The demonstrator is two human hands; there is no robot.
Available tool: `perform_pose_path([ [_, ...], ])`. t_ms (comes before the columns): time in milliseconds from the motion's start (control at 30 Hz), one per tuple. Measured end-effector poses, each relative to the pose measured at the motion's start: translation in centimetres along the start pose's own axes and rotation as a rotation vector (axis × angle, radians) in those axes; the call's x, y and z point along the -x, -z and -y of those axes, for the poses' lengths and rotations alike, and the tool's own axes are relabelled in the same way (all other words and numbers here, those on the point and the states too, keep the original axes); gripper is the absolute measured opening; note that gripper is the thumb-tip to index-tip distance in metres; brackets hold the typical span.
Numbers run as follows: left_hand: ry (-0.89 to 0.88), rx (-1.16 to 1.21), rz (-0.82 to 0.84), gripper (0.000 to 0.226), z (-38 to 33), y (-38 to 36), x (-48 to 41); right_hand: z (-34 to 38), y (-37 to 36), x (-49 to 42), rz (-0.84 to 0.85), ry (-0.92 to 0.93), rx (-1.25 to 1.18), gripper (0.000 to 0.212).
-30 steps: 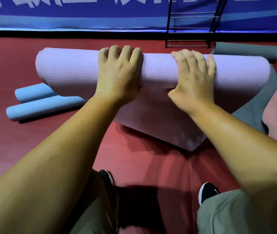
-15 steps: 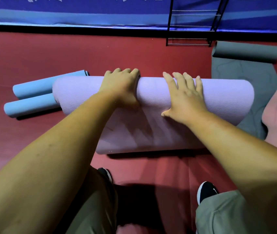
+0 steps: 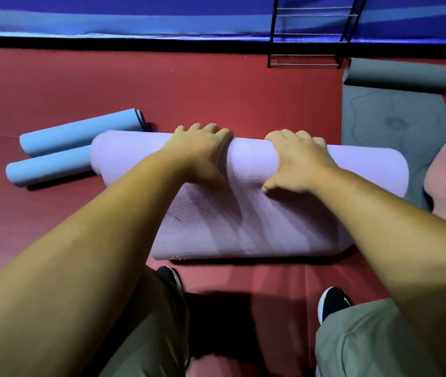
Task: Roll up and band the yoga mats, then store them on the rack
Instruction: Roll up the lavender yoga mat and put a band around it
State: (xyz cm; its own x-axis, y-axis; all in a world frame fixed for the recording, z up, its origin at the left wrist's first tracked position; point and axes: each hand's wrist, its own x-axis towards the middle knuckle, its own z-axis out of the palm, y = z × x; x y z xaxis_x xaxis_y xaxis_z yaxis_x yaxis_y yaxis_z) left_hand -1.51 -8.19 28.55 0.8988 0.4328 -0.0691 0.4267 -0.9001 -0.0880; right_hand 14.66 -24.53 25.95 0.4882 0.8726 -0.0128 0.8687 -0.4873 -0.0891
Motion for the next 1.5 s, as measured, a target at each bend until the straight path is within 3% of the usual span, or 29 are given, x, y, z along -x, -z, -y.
perform_pose_path([
  [133,-0.057,-0.188,-0.018,0.137,-1.7,-1.7,0.4,-0.5,0.7,0.3,0.163,-0.058,-0.083,0.108],
  [367,-0.021,-0.063,0.008,0.112,-2.3,-1.9,-0.9,-0.9,0.6,1.0,0.216,-0.034,-0.082,0.113],
  [533,0.035,0.125,0.215,0.103,-1.3,-1.2,-1.7,0.4,-1.3,1.5,0.211,0.03,0.076,0.143],
  [633,0.047,0.168,0.288,0.102,-1.1,-0.7,-1.9,0.7,-1.8,1.3,0.168,0.032,0.06,0.124],
  [733,0.041,0.104,0.253,0.105,-1.6,-0.7,-1.6,0.0,-1.2,1.0,0.163,0.033,0.012,0.109],
  [933,-0.052,-0.11,0.092,0.132,-3.0,-2.5,-0.5,-0.9,-0.2,0.7,0.253,-0.001,-0.133,0.112],
  [1133,-0.054,0.003,0.117,0.114,-2.5,-2.0,-1.1,-0.8,-0.1,1.2,0.295,0.009,-0.131,0.11],
  [1300,0.027,0.1,0.255,0.097,-1.9,-1.4,-1.8,0.3,-1.1,1.5,0.272,0.062,0.035,0.14],
  [1433,0.029,0.097,0.314,0.098,-2.0,-1.1,-1.8,0.6,-1.4,1.4,0.214,0.072,0.032,0.107],
  [1500,0.024,0.077,0.302,0.104,-2.2,-1.1,-1.7,0.3,-1.1,1.1,0.224,0.066,-0.011,0.103],
])
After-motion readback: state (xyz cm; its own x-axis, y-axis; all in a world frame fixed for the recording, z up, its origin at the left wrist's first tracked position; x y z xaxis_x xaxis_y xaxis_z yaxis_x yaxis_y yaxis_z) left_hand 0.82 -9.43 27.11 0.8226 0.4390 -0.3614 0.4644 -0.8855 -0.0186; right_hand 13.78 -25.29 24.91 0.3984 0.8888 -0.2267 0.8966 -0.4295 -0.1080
